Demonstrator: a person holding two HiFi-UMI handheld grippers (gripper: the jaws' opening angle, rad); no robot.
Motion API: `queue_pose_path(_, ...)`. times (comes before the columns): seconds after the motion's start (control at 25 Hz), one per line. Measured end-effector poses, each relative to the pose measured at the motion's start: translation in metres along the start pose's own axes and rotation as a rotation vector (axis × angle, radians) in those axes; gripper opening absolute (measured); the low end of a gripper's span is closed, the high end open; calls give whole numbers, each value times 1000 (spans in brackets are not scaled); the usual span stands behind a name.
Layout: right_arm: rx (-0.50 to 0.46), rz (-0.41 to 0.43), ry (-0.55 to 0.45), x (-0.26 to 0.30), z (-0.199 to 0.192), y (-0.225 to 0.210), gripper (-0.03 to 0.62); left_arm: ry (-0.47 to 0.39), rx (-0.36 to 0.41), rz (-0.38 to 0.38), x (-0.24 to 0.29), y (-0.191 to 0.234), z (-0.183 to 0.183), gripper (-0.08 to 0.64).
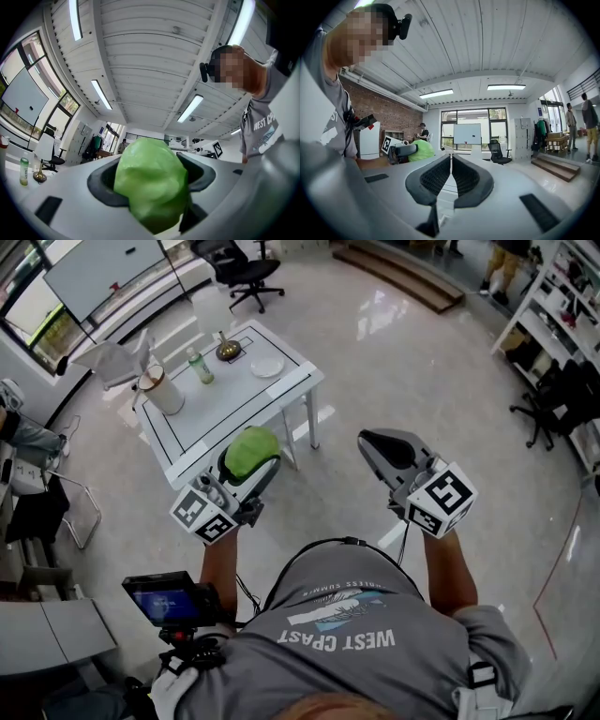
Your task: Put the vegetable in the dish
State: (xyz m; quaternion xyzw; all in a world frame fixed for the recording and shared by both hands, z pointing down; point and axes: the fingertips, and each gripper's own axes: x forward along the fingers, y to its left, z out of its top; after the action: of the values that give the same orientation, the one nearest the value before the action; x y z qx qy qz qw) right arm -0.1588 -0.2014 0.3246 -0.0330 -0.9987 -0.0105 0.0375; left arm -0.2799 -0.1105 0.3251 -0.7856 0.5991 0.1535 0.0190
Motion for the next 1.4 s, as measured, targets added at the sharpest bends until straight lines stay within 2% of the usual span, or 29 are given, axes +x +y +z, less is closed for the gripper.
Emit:
queue_pose_path(0.12, -1, 18, 8, 0, 3, -20, 8, 10, -6, 23, 18, 8, -6, 319)
queue_pose_path(0.32, 9, 36, 6, 3, -17, -65, 8, 17, 0, 59, 47, 28, -30, 319)
queue_pose_path(0.56, 37, 36, 18, 27, -27, -88, 8, 44, -12, 67, 59, 60, -36, 319)
queue_pose_path(0.84, 28, 1, 25, 67, -23, -93, 8, 56, -26, 34, 62, 112, -32, 319)
queue_pose_path(1.0, 12, -62, 27, 87, -19, -103, 8, 67, -29, 6, 63, 141, -28, 319)
queue_pose_path(1.16, 5, -102, 21, 105, -18, -103, 8, 92, -47, -18, 60, 170, -32, 319)
queue_pose_path(1.4, 29, -151, 66, 113, -35, -119, 8, 121, -92, -40, 72, 199, -49, 319)
